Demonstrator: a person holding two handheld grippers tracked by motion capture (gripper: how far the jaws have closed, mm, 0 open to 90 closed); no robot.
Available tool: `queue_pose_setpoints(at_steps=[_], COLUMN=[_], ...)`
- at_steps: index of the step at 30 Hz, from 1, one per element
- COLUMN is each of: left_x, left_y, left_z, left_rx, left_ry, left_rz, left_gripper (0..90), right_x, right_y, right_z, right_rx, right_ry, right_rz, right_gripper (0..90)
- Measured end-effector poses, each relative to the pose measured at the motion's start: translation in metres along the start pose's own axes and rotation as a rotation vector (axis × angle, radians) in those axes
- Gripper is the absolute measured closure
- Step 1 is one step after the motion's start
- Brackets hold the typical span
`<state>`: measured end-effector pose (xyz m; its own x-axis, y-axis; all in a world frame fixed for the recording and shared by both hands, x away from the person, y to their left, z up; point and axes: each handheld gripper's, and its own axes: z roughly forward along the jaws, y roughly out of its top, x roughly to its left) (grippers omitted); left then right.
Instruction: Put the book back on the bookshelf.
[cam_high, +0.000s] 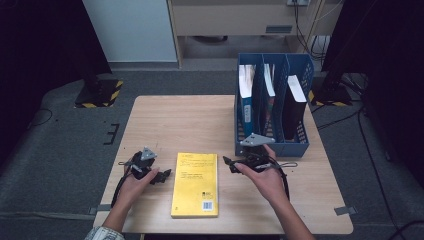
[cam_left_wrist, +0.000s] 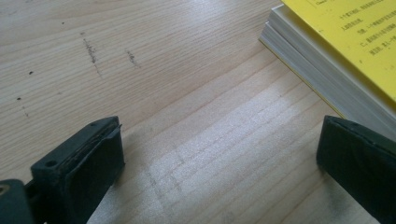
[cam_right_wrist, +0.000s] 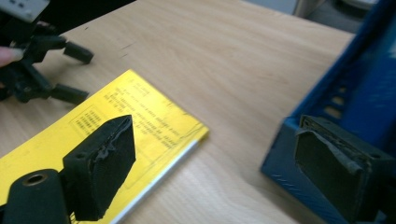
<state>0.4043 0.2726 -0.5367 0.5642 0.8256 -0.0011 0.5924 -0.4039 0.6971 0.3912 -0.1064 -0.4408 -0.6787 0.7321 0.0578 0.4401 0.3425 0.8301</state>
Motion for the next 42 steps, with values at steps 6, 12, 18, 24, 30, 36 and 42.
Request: queue_pose_setpoints(at_steps=[6, 12, 18, 24, 30, 36, 42], left_x=[-0.001, 0.002, 0.000, -0.014, -0.028, -0.042, -0.052], left_y=[0.000, 0.000, 0.001, 0.005, 0.009, 0.009, 0.011], left_z=[-0.003, -0.009, -0.021, -0.032, -0.037, -0.031, -0.022], left_rx=[0.010, 0.010, -0.021, -0.046, -0.064, -0.028, 0.001], left_ry=[0.002, 0.012, -0.002, -0.029, -0.065, -0.105, -0.128], left_rz=[0.000, -0.033, -0.048, -0.017, 0.003, 0.037, 0.067], left_gripper=[3.7, 4.5, 5.6, 6.2, 6.2, 8.6, 7.7], right_x=[0.020, 0.033, 0.041, 0.042, 0.046, 0.047, 0.050], right_y=[-0.011, -0.022, -0.028, -0.032, -0.038, -0.043, -0.047], right_z=[0.021, 0.035, 0.045, 0.052, 0.059, 0.064, 0.071], right_rx=[0.063, 0.114, 0.148, 0.171, 0.194, 0.216, 0.261], right_ry=[0.057, 0.088, 0.103, 0.133, 0.153, 0.167, 0.171], right_rz=[-0.032, -0.056, -0.071, -0.034, -0.019, -0.010, -0.014], right_gripper=[15.1, 15.4, 15.0, 14.4, 14.5, 11.7, 10.8])
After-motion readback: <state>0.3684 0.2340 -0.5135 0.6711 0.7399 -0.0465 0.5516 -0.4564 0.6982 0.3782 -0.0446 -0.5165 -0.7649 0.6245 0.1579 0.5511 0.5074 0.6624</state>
